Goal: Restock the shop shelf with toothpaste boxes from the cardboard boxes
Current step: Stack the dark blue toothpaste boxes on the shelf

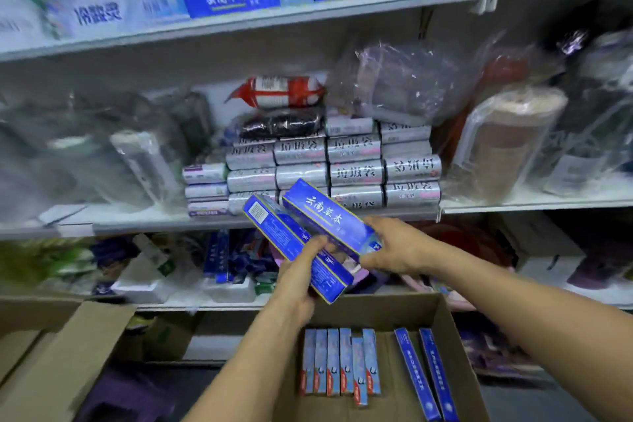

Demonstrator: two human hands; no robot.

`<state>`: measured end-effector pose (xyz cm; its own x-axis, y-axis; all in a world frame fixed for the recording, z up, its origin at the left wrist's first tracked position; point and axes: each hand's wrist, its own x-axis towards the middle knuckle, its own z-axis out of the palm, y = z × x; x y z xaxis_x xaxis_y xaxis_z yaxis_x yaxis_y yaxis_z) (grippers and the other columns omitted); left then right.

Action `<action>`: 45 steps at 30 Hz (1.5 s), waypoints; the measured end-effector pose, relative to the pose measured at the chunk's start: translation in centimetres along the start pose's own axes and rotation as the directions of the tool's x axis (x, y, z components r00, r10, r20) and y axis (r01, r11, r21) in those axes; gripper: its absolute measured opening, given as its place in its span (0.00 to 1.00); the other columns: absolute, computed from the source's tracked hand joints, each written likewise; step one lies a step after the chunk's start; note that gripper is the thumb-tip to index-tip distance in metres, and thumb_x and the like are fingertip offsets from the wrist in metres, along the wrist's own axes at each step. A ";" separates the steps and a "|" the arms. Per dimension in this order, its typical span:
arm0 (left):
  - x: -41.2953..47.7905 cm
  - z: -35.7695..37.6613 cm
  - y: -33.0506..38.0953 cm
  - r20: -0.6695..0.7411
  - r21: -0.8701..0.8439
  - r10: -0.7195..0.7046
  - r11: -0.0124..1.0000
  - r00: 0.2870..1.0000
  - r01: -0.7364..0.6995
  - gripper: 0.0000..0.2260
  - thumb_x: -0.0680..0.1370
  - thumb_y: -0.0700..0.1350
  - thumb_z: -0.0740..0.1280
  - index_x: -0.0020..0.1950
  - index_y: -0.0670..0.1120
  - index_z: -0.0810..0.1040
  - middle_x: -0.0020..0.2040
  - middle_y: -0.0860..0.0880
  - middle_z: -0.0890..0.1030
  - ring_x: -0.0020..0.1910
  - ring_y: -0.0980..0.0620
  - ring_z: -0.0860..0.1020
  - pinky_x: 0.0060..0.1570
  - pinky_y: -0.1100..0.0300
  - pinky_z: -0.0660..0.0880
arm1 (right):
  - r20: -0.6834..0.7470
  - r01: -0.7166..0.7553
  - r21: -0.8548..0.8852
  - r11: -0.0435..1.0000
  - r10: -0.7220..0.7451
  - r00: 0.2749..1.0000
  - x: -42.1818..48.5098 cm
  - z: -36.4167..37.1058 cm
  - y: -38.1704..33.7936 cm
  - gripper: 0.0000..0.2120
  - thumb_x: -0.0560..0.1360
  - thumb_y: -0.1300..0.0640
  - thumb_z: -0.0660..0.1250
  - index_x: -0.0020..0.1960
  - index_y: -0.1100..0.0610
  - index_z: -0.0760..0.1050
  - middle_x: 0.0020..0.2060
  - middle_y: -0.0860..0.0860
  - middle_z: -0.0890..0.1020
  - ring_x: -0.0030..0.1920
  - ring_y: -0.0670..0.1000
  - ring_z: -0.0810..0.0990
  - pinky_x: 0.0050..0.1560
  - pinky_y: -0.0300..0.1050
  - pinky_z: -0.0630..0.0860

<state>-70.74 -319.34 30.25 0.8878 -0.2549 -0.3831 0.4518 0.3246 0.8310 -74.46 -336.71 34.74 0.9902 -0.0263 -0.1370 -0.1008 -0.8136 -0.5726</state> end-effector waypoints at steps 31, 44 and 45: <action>1.1 5.8 32.8 0.201 0.028 0.499 0.857 0.843 -0.514 0.18 0.77 0.64 0.60 0.46 0.50 0.78 0.36 0.50 0.83 0.33 0.54 0.81 0.35 0.58 0.77 | -0.518 0.048 -0.682 0.729 -0.529 0.672 11.3 -30.9 -23.1 0.26 0.73 0.52 0.67 0.68 0.51 0.62 0.60 0.54 0.74 0.61 0.57 0.72 0.51 0.54 0.71; 2.6 5.6 35.6 0.270 -0.071 0.491 0.868 0.828 -0.491 0.19 0.77 0.59 0.63 0.54 0.45 0.80 0.48 0.45 0.85 0.45 0.47 0.83 0.43 0.50 0.82 | -0.435 0.120 -0.604 0.788 -0.452 0.779 17.9 -32.0 -24.1 0.26 0.75 0.54 0.68 0.69 0.49 0.62 0.64 0.52 0.72 0.62 0.52 0.70 0.56 0.52 0.73; 2.5 5.5 35.6 0.278 -0.082 0.487 0.871 0.828 -0.484 0.18 0.78 0.58 0.63 0.54 0.44 0.79 0.47 0.45 0.85 0.43 0.48 0.83 0.39 0.52 0.82 | -0.435 0.113 -0.598 0.793 -0.440 0.786 17.8 -32.0 -24.0 0.26 0.75 0.53 0.68 0.69 0.49 0.62 0.64 0.52 0.71 0.63 0.52 0.69 0.57 0.53 0.73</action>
<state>-52.93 -313.49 61.08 0.9309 -0.3063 0.1990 -0.0292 0.4806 0.8765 -51.29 -336.21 71.90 0.8641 0.0847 0.4961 0.0897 -0.9959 0.0139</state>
